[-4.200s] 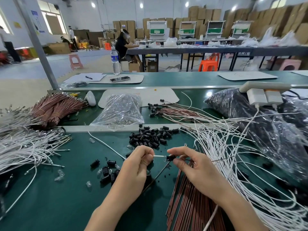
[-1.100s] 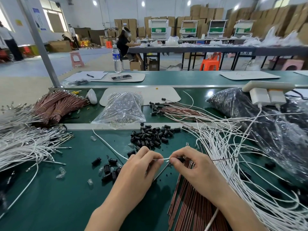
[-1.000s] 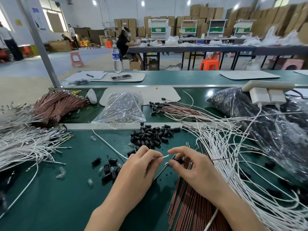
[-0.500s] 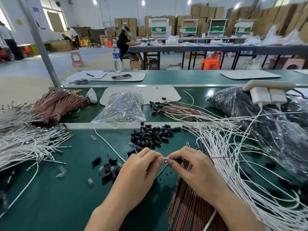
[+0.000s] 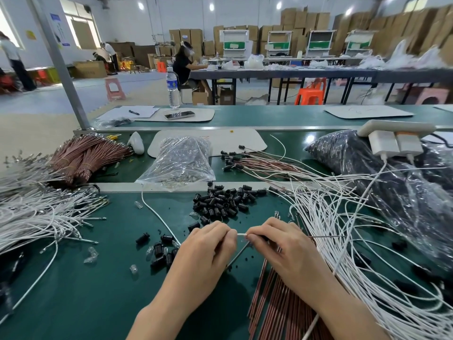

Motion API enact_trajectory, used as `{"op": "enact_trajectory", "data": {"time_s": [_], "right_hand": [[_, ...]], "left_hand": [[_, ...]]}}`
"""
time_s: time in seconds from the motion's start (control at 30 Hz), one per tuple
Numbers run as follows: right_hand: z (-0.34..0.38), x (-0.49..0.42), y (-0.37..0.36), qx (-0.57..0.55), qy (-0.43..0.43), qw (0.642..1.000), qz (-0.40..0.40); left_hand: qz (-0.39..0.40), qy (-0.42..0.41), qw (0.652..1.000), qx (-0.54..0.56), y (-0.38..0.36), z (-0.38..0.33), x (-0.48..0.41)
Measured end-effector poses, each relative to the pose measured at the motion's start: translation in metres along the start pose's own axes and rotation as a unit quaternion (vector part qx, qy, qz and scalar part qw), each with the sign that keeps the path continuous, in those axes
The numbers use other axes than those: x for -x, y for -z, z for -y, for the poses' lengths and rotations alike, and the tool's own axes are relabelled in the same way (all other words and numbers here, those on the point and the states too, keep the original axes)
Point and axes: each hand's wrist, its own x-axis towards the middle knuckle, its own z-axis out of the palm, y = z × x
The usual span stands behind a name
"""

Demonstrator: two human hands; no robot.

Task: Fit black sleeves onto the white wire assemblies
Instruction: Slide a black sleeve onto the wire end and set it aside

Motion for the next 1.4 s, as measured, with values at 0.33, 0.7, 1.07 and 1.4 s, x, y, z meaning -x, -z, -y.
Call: {"op": "enact_trajectory", "data": {"time_s": [0.33, 0.7, 1.07, 1.4], "right_hand": [[-0.006, -0.001, -0.003, -0.088, -0.045, 0.994, 0.047], [-0.007, -0.003, -0.002, -0.135, -0.056, 0.986, 0.076], [-0.014, -0.002, -0.005, -0.127, -0.057, 0.987, 0.084], [-0.016, -0.002, -0.006, -0.132, -0.066, 0.986, 0.084]], "left_hand": [[-0.02, 0.005, 0.999, 0.05, 0.004, 0.003, -0.004], [-0.001, -0.025, 1.0, 0.001, 0.012, 0.004, -0.003], [-0.016, -0.001, 0.999, -0.033, 0.001, 0.006, -0.002], [-0.019, 0.015, 1.0, 0.011, -0.001, 0.008, -0.003]]}}
